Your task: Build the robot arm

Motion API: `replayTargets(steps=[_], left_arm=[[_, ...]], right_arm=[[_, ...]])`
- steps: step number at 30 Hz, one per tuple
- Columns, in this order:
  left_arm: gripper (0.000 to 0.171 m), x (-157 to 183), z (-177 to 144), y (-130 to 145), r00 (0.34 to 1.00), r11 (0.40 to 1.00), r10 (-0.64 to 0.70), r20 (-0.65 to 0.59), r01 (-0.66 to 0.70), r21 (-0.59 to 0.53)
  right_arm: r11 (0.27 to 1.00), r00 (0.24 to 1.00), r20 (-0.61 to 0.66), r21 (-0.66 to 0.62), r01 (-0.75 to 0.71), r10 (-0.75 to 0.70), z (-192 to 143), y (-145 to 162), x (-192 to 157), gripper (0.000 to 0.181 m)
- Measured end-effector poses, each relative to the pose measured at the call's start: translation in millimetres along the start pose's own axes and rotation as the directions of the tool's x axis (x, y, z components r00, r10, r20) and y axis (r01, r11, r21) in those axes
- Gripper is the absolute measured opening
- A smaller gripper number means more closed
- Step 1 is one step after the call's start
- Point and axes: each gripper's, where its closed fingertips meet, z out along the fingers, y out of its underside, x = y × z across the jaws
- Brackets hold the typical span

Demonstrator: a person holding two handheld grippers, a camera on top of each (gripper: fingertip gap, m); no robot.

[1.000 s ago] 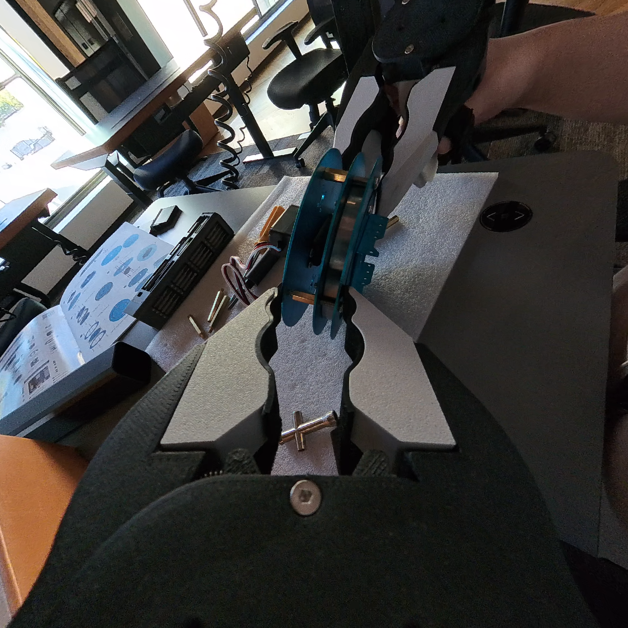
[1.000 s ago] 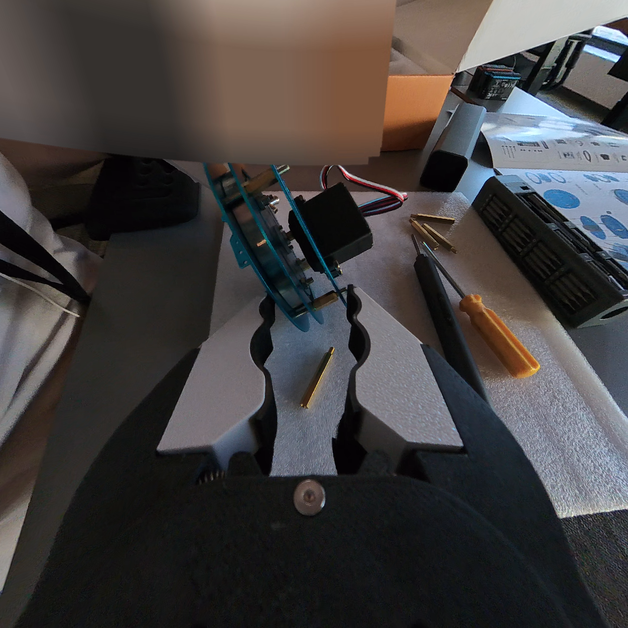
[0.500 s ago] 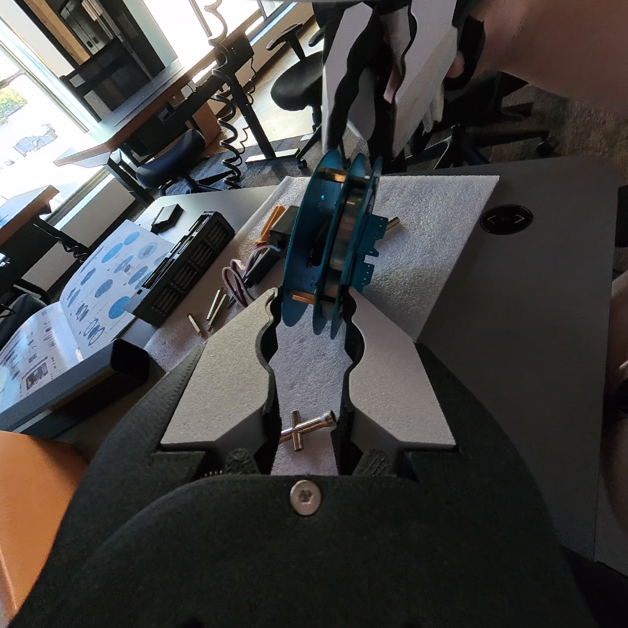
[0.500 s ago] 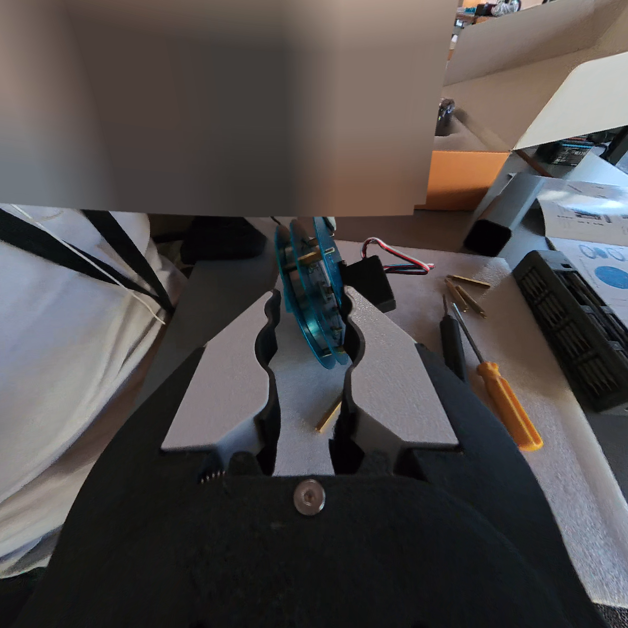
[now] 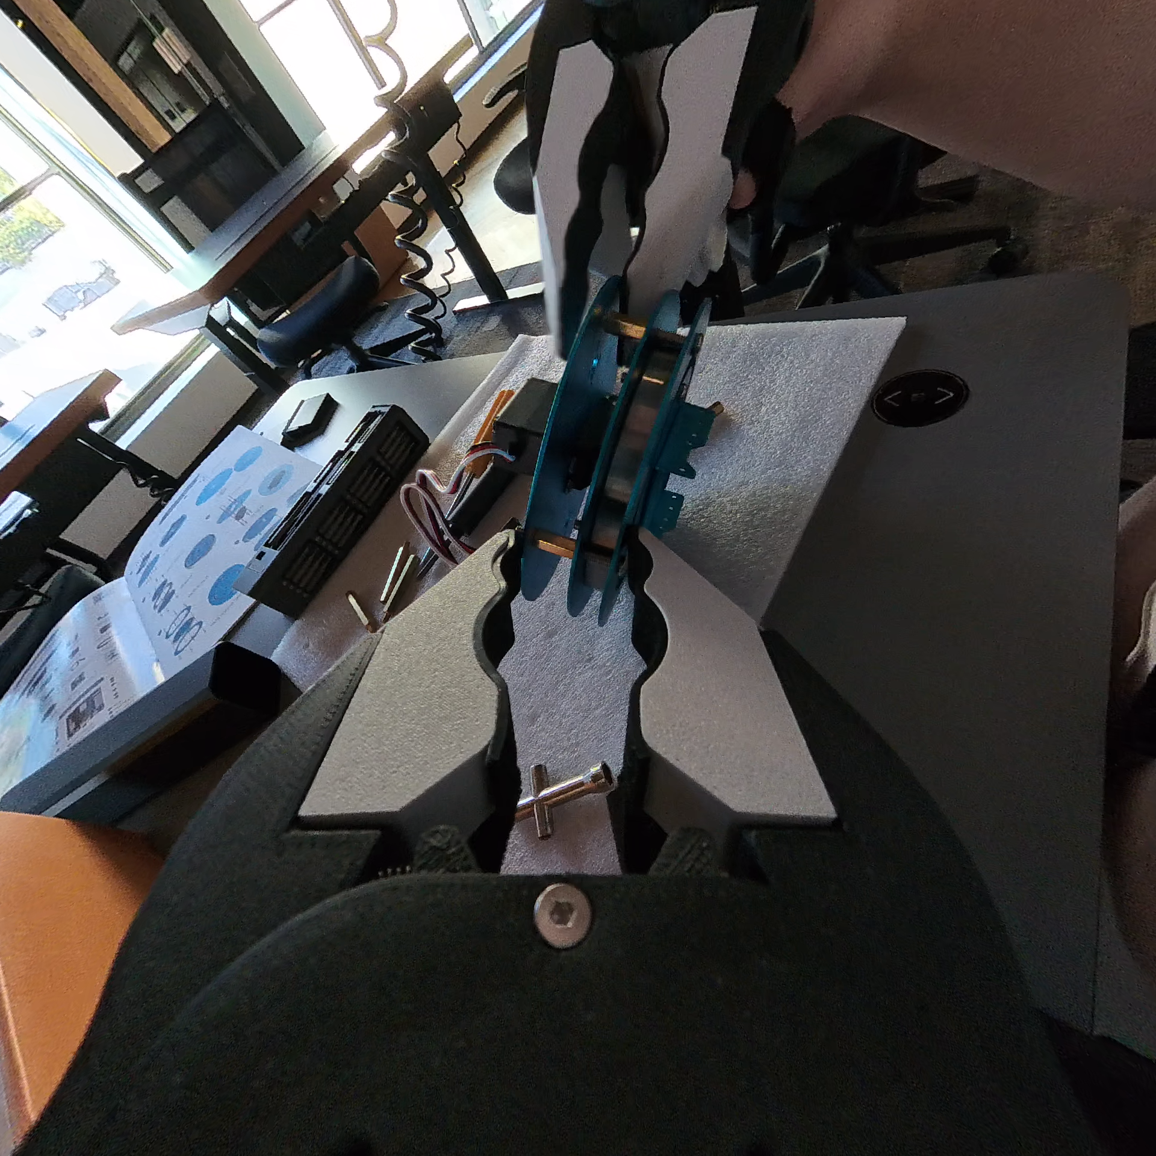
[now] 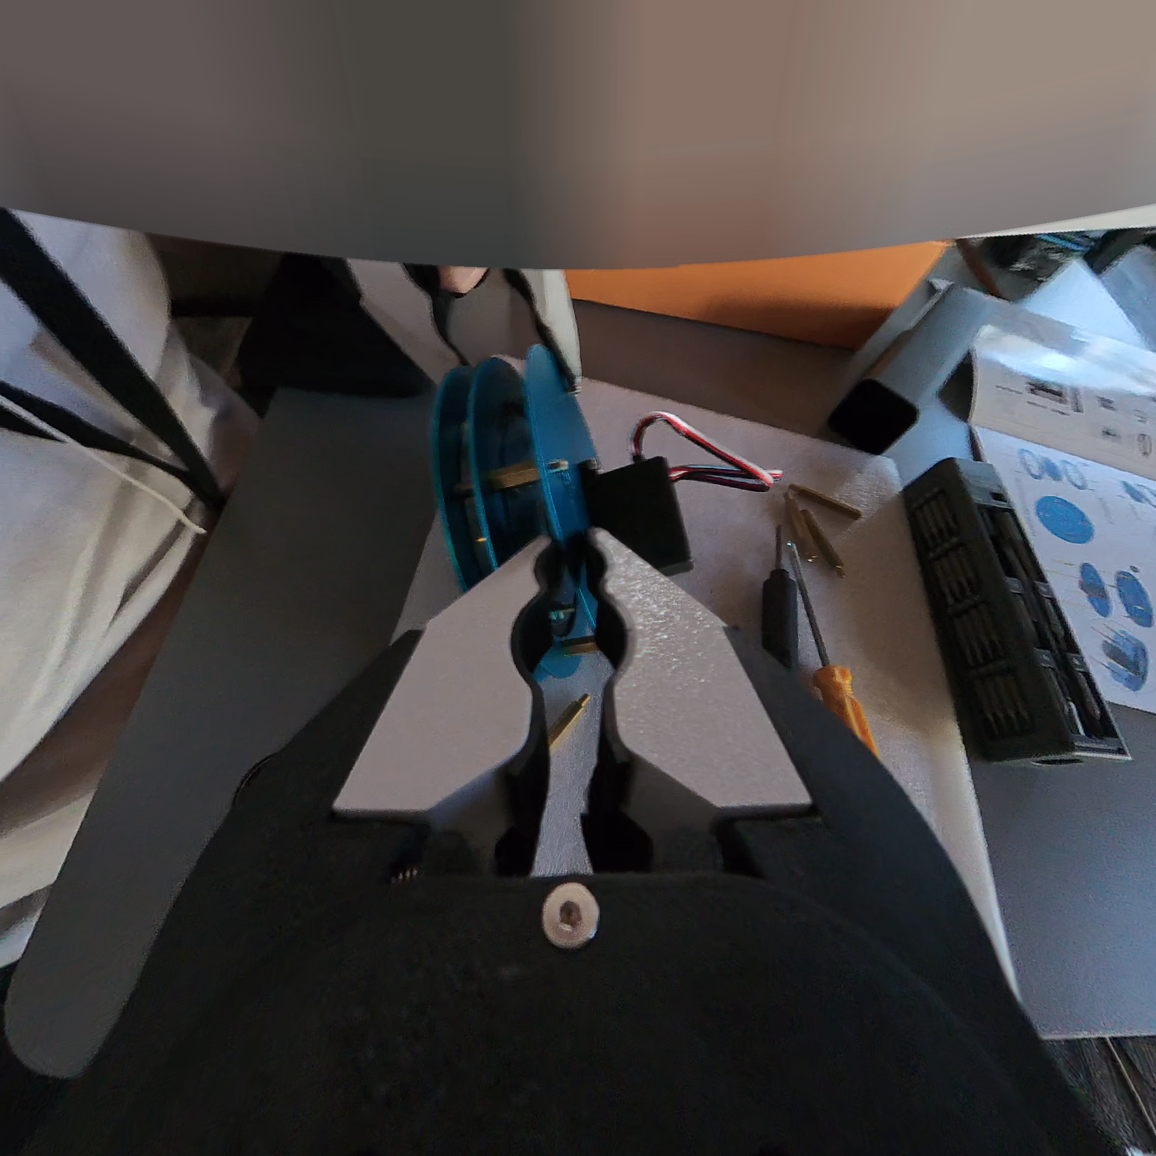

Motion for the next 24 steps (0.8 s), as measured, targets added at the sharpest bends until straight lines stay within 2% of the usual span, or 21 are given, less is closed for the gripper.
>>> replayTargets(steps=[2,4,9,11,17,22,24], left_arm=[[0.032,-2.3,0.4,0.2,1.0,1.0,-0.02,0.004,0.02,0.002],[0.032,-4.9,0.3,0.5,1.0,1.0,-0.026,0.012,0.026,0.006],[0.033,-9.5,-8.5,-14.4,0.996,0.996,0.02,0.084,-0.027,0.082],[0.027,-4.1,-9.0,-18.9,0.998,0.994,0.029,0.063,-0.036,0.103],[0.03,10.2,1.0,-22.5,0.995,0.993,0.096,-0.025,-0.094,0.077],[0.014,23.9,7.5,-15.9,0.98,0.99,0.139,-0.141,-0.138,0.021],[0.013,25.5,8.1,-16.0,0.979,0.989,0.148,-0.139,-0.148,0.015]], right_arm=[[1.0,0.999,-0.049,-0.017,-0.001,0.0,1.1,-0.6,8.3,0.003],[0.999,0.998,-0.039,-0.02,-0.042,0.041,1.8,-1.0,8.9,0.003],[0.992,0.99,-0.067,-0.004,-0.128,0.127,1.0,1.4,15.7,0.002],[0.993,0.99,-0.074,0.006,-0.119,0.119,0.4,1.6,15.5,0.001],[0.993,0.992,-0.052,0.039,-0.113,0.115,0.9,-1.2,7.6,0.003],[0.991,0.991,-0.069,0.076,-0.111,0.116,-1.7,-3.5,9.2,0.001],[0.988,0.989,-0.074,0.096,-0.119,0.126,-2.0,-3.8,9.4,0.001]])
